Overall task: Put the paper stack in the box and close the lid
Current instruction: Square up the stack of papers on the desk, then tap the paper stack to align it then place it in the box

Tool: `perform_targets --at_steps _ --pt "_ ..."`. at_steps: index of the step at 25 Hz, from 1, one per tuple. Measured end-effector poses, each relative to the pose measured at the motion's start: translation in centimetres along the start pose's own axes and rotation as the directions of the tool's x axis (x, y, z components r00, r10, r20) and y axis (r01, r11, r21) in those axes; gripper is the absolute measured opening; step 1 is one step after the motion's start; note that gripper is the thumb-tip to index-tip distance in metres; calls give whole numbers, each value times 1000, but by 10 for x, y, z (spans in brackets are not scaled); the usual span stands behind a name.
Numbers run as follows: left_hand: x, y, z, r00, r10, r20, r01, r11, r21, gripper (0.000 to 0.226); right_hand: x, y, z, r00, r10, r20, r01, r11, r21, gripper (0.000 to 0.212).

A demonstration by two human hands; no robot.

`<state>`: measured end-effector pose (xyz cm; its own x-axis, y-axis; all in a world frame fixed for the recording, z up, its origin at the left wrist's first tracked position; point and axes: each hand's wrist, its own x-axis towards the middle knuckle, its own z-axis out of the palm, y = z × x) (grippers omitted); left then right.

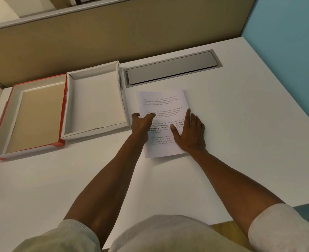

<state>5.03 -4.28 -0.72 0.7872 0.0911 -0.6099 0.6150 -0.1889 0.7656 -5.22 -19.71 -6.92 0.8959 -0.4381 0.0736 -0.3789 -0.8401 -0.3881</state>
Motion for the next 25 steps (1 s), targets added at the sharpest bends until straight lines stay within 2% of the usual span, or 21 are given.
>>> perform_targets --at_steps 4,8,12,15,19,22,24,25 --pt "6 19 1 996 -75 38 73 996 50 44 -1 -1 -1 1000 6 9 -6 1000 8 96" --pt "15 41 0 984 -114 140 104 991 79 48 -1 -1 -2 1000 4 9 -4 1000 1 96" --pt "20 39 10 993 -110 33 107 991 86 35 -1 -1 -1 1000 12 8 -12 1000 -7 97" --pt "20 18 14 996 13 -85 -3 994 113 39 -2 -1 1 1000 14 16 -13 1000 -8 97" --pt "10 6 10 984 143 -110 -134 987 89 45 0 0 -2 1000 20 23 -21 999 36 101" --pt "-7 5 3 969 243 -45 -243 970 8 42 1 1 -7 999 46 9 -47 983 180 104" --pt "-23 1 -5 941 338 17 -336 939 -69 40 5 8 -17 990 105 95 -132 924 358 106" --pt "-32 -1 -10 917 396 51 -390 915 -107 37 10 10 -28 973 144 178 -213 851 480 108"
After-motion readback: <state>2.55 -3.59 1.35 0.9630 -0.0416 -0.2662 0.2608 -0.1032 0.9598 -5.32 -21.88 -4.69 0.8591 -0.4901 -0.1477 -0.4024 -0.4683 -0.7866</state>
